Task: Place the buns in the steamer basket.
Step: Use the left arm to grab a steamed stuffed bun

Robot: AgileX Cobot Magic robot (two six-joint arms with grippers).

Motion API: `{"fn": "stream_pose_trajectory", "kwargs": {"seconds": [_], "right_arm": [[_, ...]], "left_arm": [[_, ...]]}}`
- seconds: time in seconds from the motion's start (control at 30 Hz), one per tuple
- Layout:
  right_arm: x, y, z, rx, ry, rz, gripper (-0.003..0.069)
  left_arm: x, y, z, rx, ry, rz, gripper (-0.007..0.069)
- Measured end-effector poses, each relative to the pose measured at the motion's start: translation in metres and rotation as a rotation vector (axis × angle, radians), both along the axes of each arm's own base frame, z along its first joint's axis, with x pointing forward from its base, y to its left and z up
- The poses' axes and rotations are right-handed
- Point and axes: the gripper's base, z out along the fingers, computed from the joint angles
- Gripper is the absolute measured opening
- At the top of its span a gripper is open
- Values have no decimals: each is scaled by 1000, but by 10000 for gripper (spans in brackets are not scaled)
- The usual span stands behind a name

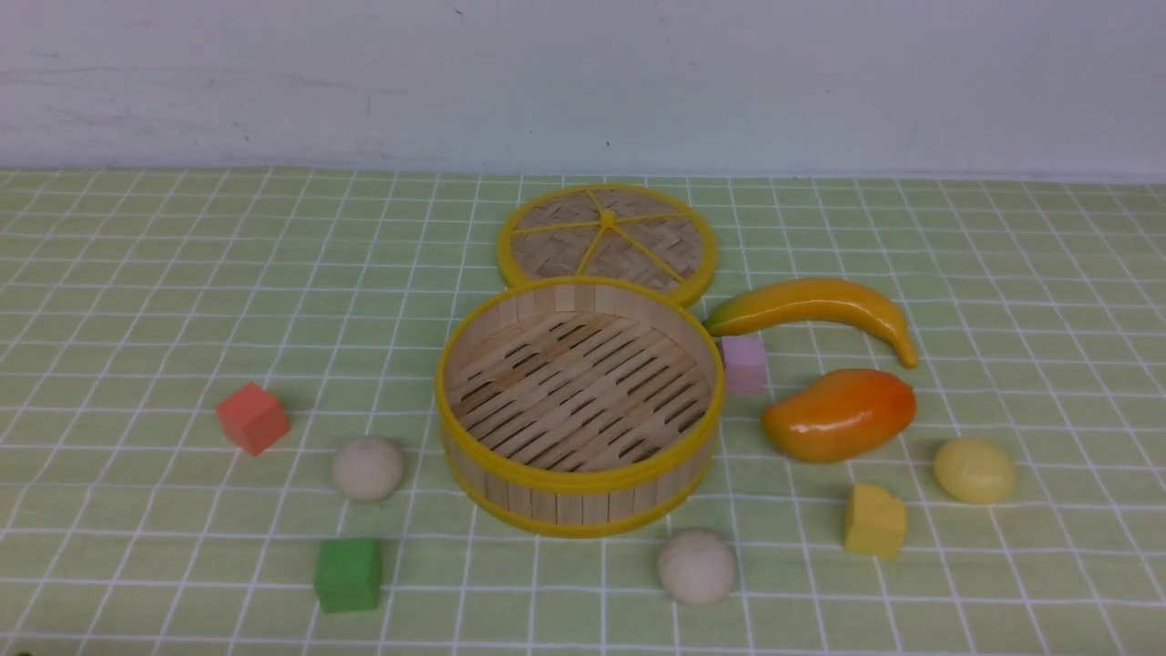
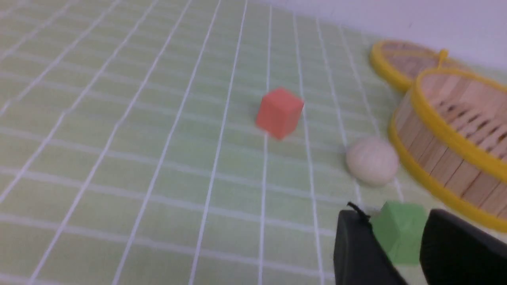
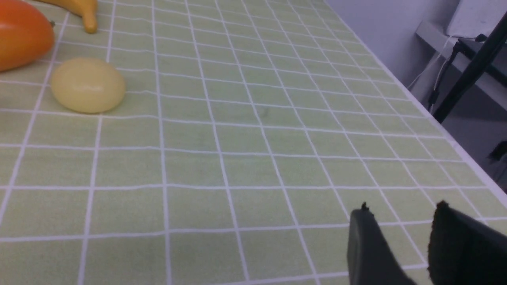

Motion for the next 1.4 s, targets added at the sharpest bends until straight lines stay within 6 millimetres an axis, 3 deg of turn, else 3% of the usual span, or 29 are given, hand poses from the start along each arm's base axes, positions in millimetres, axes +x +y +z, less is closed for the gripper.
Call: {"fn": "stream_pose_trajectory", "kwargs": {"seconds": [0.4, 0.63, 0.77, 0.8, 0.9, 0.97, 1.0, 1.07, 1.17, 1.3, 1.4], "right_arm": [[0, 0, 0, -2, 0, 0, 241], [0, 0, 0, -3, 1, 0, 241], [0, 0, 0, -3, 1, 0, 241], [0, 0, 0, -4, 1, 0, 241], [0, 0, 0, -5, 1, -1, 241], [0, 0, 0, -6, 2, -1, 241], [0, 0, 0, -6, 2, -1, 241], [0, 0, 0, -7, 2, -1, 241], [0, 0, 0, -7, 2, -1, 241], [0, 0, 0, -7, 2, -1, 241], [0, 0, 0, -7, 2, -1, 241]], "left_arm": [[1, -1, 10, -10, -111, -7, 238], [-4, 0, 40, -204, -417, -20, 238], [-17, 5, 92, -347, -587, -22, 238], [-17, 5, 95, -353, -593, -22, 238], [-19, 4, 158, -390, -619, -39, 238], [-8, 1, 194, -388, -529, -50, 238], [-5, 1, 192, -386, -504, -48, 238], [20, -4, 222, -372, -338, -57, 238], [57, -9, 228, -331, -145, -47, 238], [115, -12, 205, -191, 62, -9, 238], [141, -14, 187, -181, 151, -2, 238]]}}
